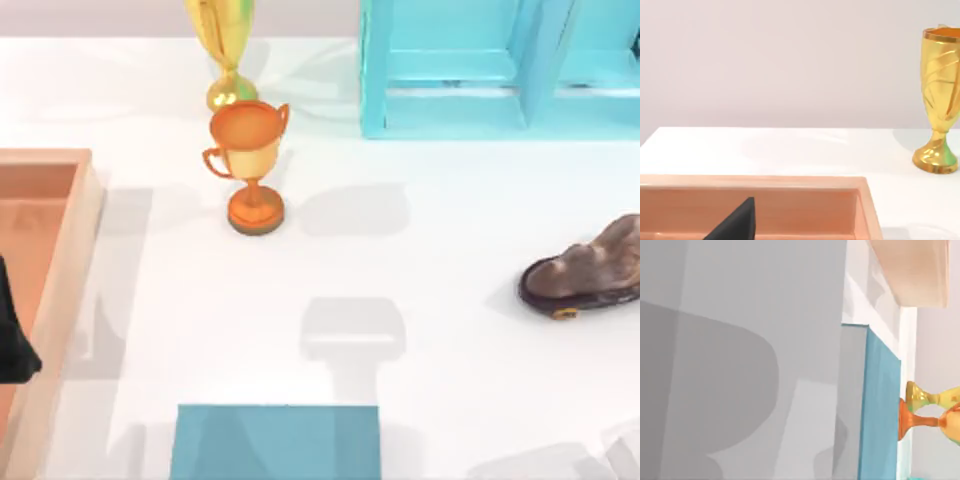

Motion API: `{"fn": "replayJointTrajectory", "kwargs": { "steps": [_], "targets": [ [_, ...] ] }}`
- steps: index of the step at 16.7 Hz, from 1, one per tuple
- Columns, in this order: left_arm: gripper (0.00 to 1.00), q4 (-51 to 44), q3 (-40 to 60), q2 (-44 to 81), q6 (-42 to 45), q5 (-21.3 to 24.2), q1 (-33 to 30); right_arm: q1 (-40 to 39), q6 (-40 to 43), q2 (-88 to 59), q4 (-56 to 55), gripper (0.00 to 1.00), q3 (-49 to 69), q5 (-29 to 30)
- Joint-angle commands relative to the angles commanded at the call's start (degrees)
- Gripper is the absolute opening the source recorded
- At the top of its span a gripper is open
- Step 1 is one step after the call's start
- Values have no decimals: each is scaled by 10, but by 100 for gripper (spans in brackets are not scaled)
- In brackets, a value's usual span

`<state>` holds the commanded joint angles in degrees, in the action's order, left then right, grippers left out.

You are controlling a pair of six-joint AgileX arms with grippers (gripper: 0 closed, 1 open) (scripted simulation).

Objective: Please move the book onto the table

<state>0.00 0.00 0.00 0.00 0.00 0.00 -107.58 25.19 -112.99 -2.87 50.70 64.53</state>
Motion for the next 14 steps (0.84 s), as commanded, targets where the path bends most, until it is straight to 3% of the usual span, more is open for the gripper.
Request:
{"fn": "replayJointTrajectory", "kwargs": {
  "steps": [7,11,14],
  "targets": [
    [100,0,0,0,0,0,0,-75,-284,-31,376,100,120,65],
    [100,0,0,0,0,0,0,-68,-362,-41,479,100,157,106],
    [100,0,0,0,0,0,0,-65,-375,-42,495,100,163,115]
  ]
}}
